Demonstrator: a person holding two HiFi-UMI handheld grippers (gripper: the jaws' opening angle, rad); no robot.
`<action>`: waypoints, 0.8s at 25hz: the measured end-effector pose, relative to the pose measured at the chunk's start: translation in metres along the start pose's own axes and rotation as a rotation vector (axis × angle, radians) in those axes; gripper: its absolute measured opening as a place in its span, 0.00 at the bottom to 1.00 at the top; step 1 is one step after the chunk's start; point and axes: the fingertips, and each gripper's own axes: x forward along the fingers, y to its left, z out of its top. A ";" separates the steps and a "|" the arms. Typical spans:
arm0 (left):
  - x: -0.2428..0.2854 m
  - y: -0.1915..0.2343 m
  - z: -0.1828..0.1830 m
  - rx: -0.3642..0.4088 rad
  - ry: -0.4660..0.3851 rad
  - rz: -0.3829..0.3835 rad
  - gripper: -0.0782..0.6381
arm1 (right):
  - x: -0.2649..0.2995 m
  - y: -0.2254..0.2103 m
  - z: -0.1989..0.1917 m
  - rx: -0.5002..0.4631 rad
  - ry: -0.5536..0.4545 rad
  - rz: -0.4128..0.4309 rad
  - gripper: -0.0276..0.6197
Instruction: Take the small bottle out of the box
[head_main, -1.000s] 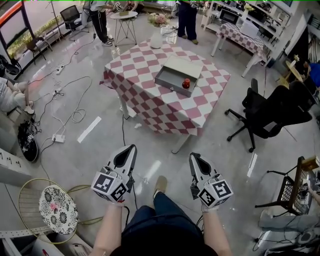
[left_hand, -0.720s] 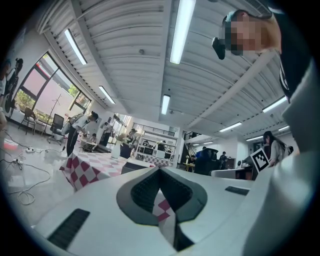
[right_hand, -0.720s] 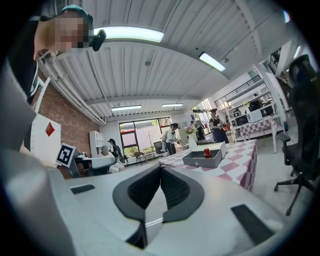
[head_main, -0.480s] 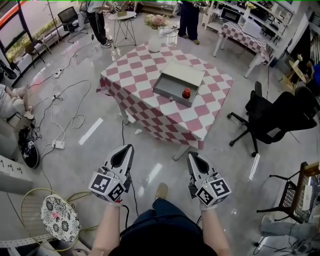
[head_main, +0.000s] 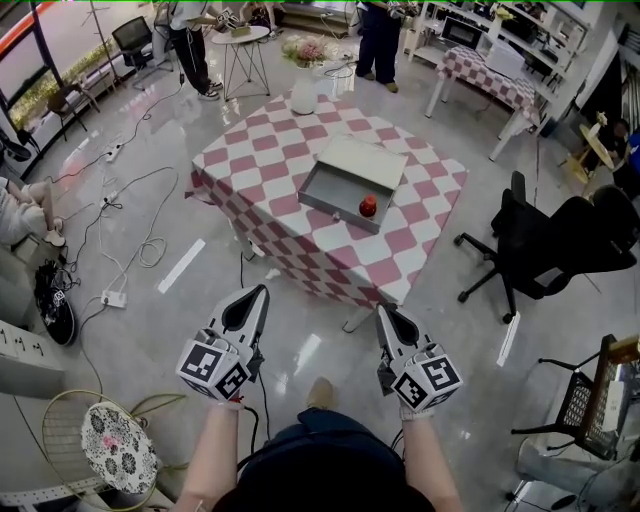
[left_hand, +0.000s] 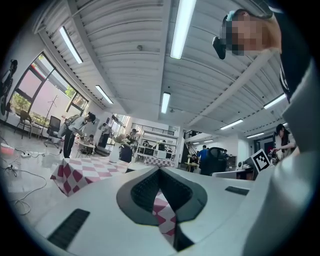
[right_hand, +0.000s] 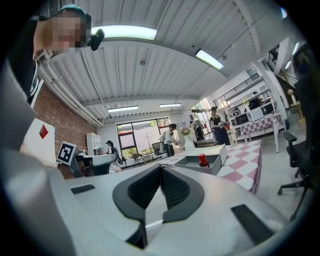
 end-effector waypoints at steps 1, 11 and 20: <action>0.005 0.002 0.001 0.000 0.000 0.001 0.13 | 0.003 -0.003 0.000 0.002 0.002 0.002 0.05; 0.048 0.006 0.013 0.020 -0.016 -0.008 0.13 | 0.024 -0.043 0.017 0.003 -0.018 -0.009 0.05; 0.058 0.014 0.004 0.011 -0.020 0.013 0.13 | 0.032 -0.051 0.013 0.004 -0.004 0.022 0.05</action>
